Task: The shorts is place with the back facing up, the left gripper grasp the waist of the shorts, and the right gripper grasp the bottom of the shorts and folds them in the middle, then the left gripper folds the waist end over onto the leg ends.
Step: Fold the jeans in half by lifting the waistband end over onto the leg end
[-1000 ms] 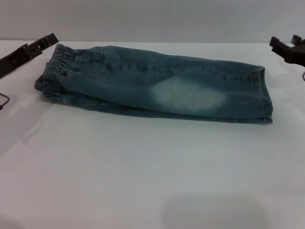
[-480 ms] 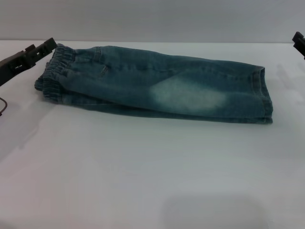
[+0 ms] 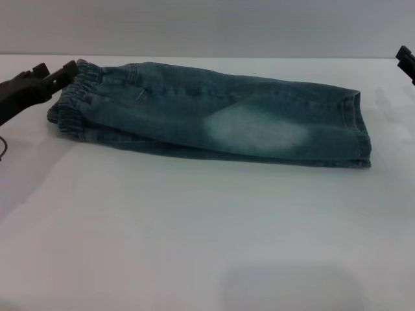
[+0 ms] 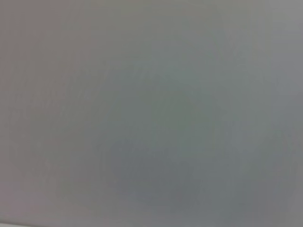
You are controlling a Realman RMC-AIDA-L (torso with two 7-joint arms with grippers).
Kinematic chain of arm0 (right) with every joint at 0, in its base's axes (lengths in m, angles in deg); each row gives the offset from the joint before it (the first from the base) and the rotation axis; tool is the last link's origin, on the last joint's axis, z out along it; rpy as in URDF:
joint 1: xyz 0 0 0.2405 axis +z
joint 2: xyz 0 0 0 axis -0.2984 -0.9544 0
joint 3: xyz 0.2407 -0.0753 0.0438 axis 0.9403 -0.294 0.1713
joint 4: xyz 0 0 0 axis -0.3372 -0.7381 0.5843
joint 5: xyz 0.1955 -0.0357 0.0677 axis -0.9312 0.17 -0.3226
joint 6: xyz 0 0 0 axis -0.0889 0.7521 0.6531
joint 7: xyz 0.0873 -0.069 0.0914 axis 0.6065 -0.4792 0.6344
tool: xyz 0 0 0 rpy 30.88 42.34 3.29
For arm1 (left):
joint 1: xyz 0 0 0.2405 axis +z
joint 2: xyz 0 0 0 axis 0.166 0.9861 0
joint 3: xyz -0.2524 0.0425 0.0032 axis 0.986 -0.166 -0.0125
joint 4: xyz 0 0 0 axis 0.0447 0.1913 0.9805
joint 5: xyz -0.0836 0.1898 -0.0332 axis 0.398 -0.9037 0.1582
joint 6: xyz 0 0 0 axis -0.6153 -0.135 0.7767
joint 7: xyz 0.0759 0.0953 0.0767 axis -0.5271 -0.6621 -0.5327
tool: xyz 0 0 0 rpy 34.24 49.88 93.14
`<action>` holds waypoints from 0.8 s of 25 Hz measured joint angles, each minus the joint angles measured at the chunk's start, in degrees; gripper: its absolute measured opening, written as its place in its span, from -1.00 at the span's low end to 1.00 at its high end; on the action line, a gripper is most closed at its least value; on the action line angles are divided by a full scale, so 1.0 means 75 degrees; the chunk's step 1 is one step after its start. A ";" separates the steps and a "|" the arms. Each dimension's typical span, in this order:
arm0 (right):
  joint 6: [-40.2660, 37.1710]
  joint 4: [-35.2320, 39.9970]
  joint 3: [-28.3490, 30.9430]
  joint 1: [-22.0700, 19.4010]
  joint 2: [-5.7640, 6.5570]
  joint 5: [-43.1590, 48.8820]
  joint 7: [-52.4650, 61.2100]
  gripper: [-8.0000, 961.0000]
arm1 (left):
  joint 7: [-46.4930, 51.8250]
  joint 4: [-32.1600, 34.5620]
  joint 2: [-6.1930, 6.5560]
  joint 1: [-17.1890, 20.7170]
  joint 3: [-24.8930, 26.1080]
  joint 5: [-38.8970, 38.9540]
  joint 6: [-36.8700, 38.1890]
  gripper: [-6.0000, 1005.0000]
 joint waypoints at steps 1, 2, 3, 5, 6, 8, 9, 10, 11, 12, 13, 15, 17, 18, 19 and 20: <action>-0.0017 -0.0025 0.0010 -0.0005 0.0000 0.0000 -0.0001 0.38 | -0.0137 -0.0029 0.0000 0.0004 -0.0001 -0.0012 -0.0021 0.66; -0.0060 -0.0055 0.0021 -0.0018 0.0000 0.0000 -0.0002 0.38 | -0.0302 -0.0073 0.0000 0.0005 -0.0001 -0.0014 -0.0057 0.66; -0.0091 -0.0074 0.0029 -0.0029 0.0000 0.0000 -0.0002 0.38 | -0.0457 -0.0114 0.0000 0.0005 -0.0003 -0.0018 -0.0097 0.66; -0.0164 -0.0085 0.0041 -0.0060 0.0000 0.0000 -0.0004 0.38 | -0.0726 -0.0175 -0.0009 0.0010 -0.0015 -0.0023 -0.0211 0.66; -0.0199 -0.0085 0.0047 -0.0077 -0.0001 0.0000 -0.0005 0.38 | -0.0833 -0.0207 -0.0013 0.0013 -0.0021 -0.0027 -0.0277 0.66; -0.0266 -0.0085 0.0051 -0.0090 0.0000 0.0000 -0.0005 0.38 | -0.1030 -0.0293 -0.0015 0.0013 -0.0026 -0.0030 -0.0427 0.66; -0.0301 -0.0085 0.0051 -0.0095 0.0000 0.0000 -0.0005 0.38 | -0.1143 -0.0333 -0.0018 0.0013 -0.0026 -0.0031 -0.0505 0.66; -0.0341 -0.0085 0.0052 -0.0098 0.0000 0.0000 -0.0005 0.38 | -0.1242 -0.0352 -0.0023 0.0013 -0.0029 -0.0031 -0.0565 0.66; -0.0380 -0.0085 0.0051 -0.0102 0.0000 -0.0001 -0.0005 0.38 | -0.1420 -0.0400 -0.0035 0.0013 -0.0035 -0.0032 -0.0662 0.66; -0.0406 -0.0085 0.0051 -0.0106 0.0000 -0.0003 -0.0003 0.38 | -0.1639 -0.0494 -0.0043 0.0008 -0.0043 -0.0023 -0.0775 0.66; -0.0429 -0.0085 0.0051 -0.0110 0.0000 -0.0005 -0.0003 0.38 | -0.1726 -0.0552 -0.0046 0.0003 -0.0046 -0.0018 -0.0827 0.66; -0.0449 -0.0082 0.0051 -0.0113 -0.0001 -0.0008 0.0010 0.38 | -0.1912 -0.0686 -0.0048 -0.0023 -0.0048 0.0001 -0.0971 0.66; -0.0464 -0.0092 0.0051 -0.0115 0.0000 -0.0009 0.0011 0.38 | -0.2098 -0.0814 -0.0049 -0.0063 -0.0048 0.0011 -0.1173 0.66; -0.0481 -0.0104 0.0051 -0.0116 -0.0001 -0.0010 0.0011 0.38 | -0.2183 -0.0869 -0.0050 -0.0081 -0.0048 0.0012 -0.1260 0.66; -0.0499 -0.0116 0.0051 -0.0117 0.0000 -0.0011 0.0010 0.38 | -0.2278 -0.0921 -0.0052 -0.0095 -0.0048 0.0013 -0.1341 0.66; -0.0514 -0.0122 0.0051 -0.0117 0.0000 -0.0011 0.0010 0.38 | -0.2357 -0.0974 -0.0056 -0.0109 -0.0048 0.0014 -0.1394 0.66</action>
